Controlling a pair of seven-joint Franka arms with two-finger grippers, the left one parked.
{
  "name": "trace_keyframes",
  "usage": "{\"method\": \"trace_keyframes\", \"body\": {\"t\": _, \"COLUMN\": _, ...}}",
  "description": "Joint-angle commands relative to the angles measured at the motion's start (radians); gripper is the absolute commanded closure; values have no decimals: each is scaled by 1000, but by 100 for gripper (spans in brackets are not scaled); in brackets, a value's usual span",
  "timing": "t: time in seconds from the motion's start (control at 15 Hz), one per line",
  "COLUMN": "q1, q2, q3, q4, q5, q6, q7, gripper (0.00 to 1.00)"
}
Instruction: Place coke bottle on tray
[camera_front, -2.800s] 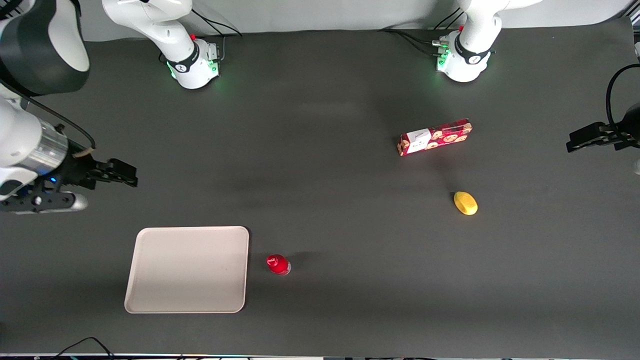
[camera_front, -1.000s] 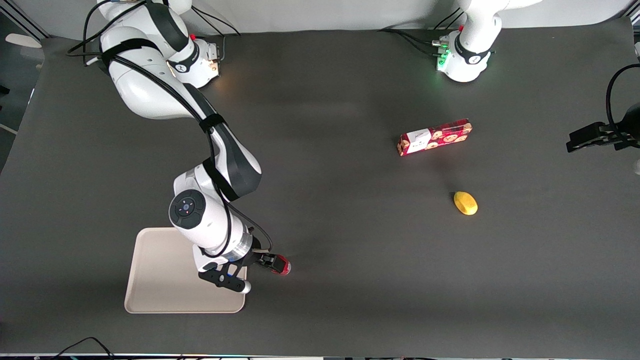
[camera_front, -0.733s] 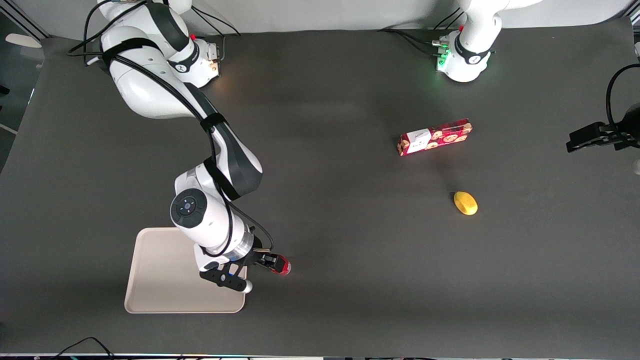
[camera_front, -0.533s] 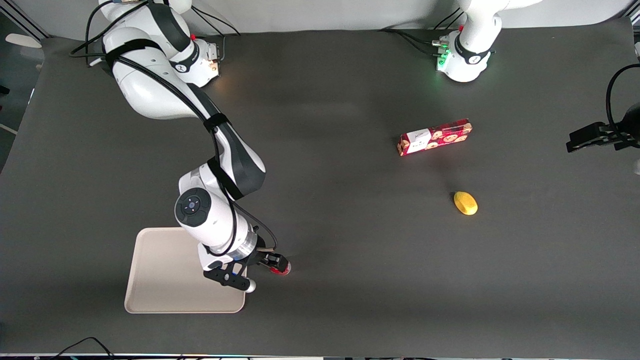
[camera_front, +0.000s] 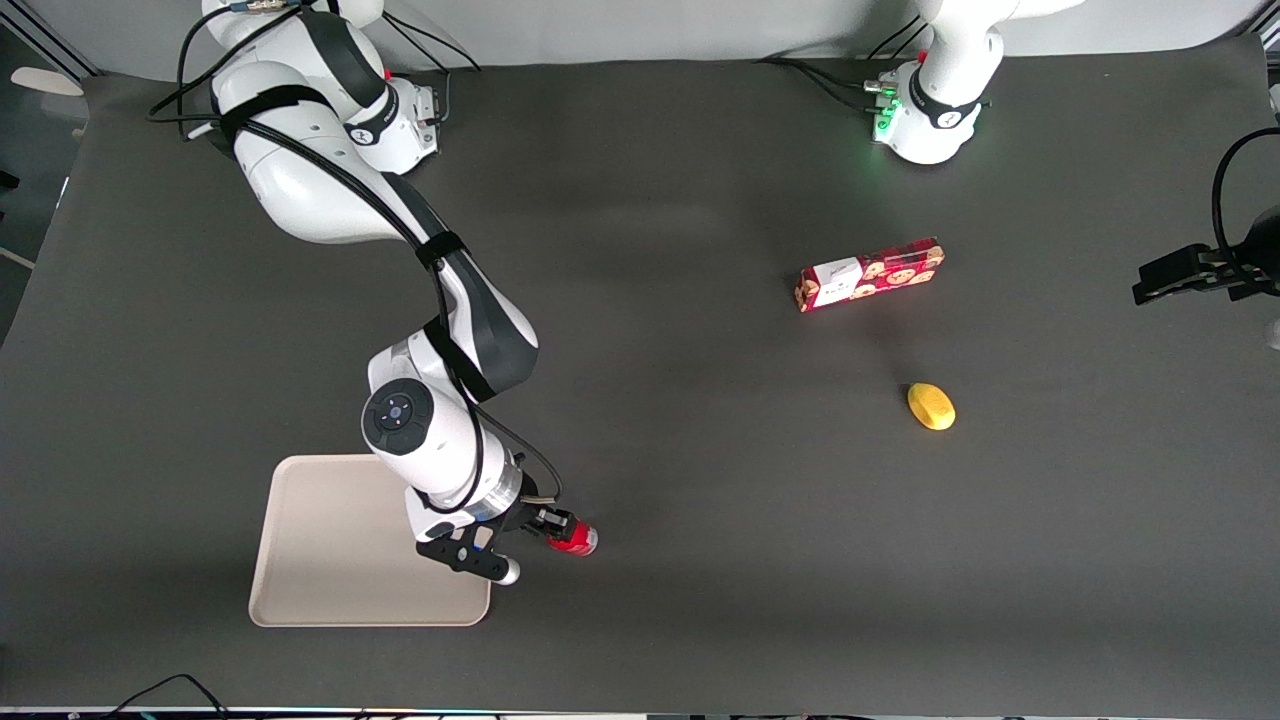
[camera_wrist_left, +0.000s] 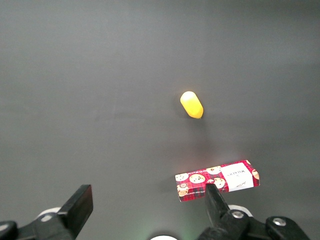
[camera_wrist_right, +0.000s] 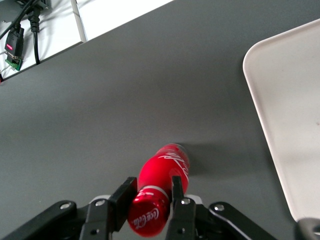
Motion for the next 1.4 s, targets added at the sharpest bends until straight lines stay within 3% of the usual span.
{"method": "trace_keyframes", "body": {"t": 0.0, "q1": 2, "q2": 4, "q3": -5, "q4": 34, "q5": -17, "q6": -26, "q7": 18, "gripper": 100}}
{"method": "trace_keyframes", "body": {"t": 0.27, "q1": -35, "q2": -90, "q3": -1, "q4": 35, "q5": -17, "q6": -196, "q7": -87, "gripper": 100}}
{"method": "trace_keyframes", "body": {"t": 0.67, "q1": -122, "q2": -259, "q3": -10, "q4": 34, "q5": -17, "q6": -520, "q7": -415, "gripper": 100}}
{"method": "trace_keyframes", "body": {"t": 1.0, "q1": -144, "q2": -338, "q3": -186, "q4": 31, "q5": -17, "q6": -698, "q7": -788, "gripper": 100}}
{"method": "trace_keyframes", "body": {"t": 1.2, "q1": -162, "q2": -340, "q3": -304, "q4": 20, "q5": -5, "q6": -695, "q7": -1015, "gripper": 100}}
{"method": "trace_keyframes", "body": {"t": 1.33, "q1": -205, "q2": -320, "q3": -312, "q4": -23, "q5": 10, "q6": -610, "q7": -1077, "gripper": 100}}
